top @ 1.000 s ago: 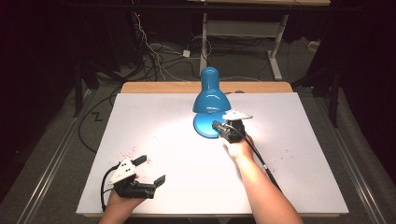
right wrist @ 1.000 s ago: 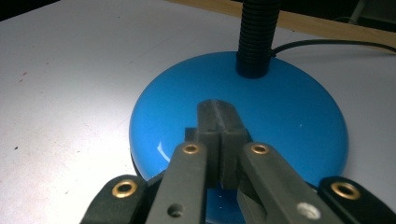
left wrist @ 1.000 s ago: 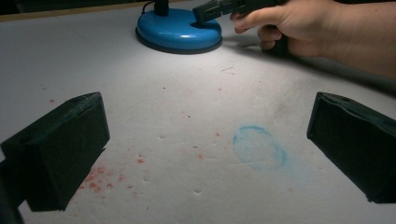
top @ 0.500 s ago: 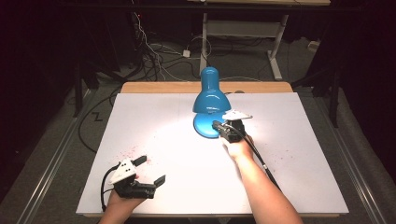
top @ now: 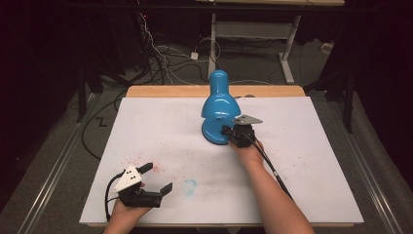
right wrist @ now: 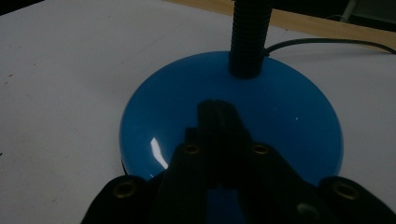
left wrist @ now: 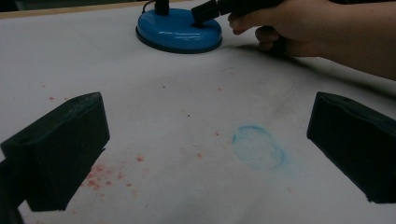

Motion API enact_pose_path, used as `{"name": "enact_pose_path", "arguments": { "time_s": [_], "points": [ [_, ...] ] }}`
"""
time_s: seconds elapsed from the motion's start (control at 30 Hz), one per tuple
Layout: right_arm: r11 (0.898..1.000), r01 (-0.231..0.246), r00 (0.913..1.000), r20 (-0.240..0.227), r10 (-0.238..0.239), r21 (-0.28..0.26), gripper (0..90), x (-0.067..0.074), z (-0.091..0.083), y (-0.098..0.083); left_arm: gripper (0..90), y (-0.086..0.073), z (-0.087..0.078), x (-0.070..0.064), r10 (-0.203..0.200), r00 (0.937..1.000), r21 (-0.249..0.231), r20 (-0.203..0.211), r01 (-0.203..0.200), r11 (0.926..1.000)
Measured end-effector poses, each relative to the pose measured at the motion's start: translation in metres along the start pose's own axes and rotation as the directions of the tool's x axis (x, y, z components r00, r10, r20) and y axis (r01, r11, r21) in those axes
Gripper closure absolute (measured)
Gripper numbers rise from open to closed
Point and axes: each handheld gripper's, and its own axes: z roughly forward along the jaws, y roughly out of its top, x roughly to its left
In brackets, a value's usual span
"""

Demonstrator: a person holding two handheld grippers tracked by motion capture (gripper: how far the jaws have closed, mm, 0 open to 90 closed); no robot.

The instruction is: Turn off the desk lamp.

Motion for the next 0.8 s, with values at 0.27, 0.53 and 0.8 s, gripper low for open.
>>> {"name": "enact_pose_path", "arguments": {
  "time_s": [0.27, 0.53, 0.8],
  "points": [
    [1.000, 0.007, 0.9999, 0.008, -0.007, 0.002, 90.0, 0.001, 0.000, 0.000, 0.0, 0.000, 0.001, 0.000, 0.004, 1.0000, 0.004, 0.003, -0.004, 1.0000],
    [1.000, -0.016, 0.9995, -0.028, 0.016, 0.008, 90.0, 0.001, -0.003, 0.002, 0.0, 0.000, 0.000, 0.001, 0.004, 1.0000, 0.003, 0.001, -0.004, 1.0000],
    [1.000, 0.022, 0.9993, -0.028, -0.023, -0.013, 90.0, 0.007, -0.021, 0.005, 0.0, 0.000, 0.001, 0.001, 0.007, 1.0000, 0.010, 0.004, -0.007, 0.9999]
  ]
}}
